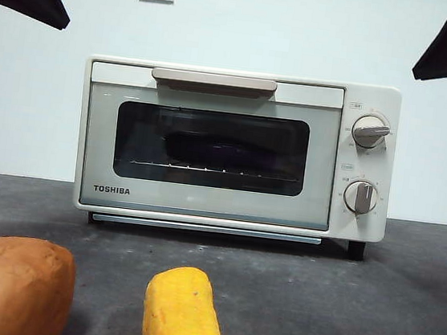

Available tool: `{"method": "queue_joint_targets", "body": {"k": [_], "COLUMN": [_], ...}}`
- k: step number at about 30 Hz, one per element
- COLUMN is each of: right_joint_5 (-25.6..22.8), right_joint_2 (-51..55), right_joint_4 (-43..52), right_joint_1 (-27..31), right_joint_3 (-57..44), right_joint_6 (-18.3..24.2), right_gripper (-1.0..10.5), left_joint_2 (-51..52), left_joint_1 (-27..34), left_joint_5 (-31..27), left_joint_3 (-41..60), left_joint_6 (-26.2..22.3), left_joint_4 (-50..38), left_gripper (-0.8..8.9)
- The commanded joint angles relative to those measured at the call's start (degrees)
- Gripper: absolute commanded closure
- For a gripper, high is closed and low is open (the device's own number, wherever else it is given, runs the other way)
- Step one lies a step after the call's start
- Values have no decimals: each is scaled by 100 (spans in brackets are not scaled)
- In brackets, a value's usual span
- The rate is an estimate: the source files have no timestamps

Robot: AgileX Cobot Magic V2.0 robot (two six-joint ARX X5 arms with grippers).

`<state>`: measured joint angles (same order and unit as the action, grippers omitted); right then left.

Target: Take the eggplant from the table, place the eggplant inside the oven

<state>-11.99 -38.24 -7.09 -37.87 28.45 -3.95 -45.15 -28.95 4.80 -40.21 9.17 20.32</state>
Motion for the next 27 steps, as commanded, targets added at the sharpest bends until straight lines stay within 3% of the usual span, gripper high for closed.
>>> {"method": "queue_joint_targets", "body": {"k": [1,7,11,15,19,27], "right_joint_5": [-7,-13,-11,-7,-7,-7], "right_joint_2": [-15,-15,-15,-17,-9,-11], "right_joint_4": [173,197,197,197,197,197], "right_joint_1": [-42,-39,-39,-42,-42,-42], "right_joint_3": [48,48,48,48,48,48], "right_joint_6": [-94,-94,-96,-96,-96,-96], "right_gripper": [942,942,942,942,942,942], "left_joint_2": [-31,308,1329,2424,3340,4369], "left_joint_1": [-33,-33,173,763,1499,2463], "left_joint_5": [7,-151,-313,-444,-942,-953], "left_joint_3": [-66,-59,2,562,1329,2653], "left_joint_6": [35,-20,-772,-918,-918,-907], "left_joint_4": [-77,11,308,31,-105,-203], "left_gripper": [806,806,806,806,806,806]}}
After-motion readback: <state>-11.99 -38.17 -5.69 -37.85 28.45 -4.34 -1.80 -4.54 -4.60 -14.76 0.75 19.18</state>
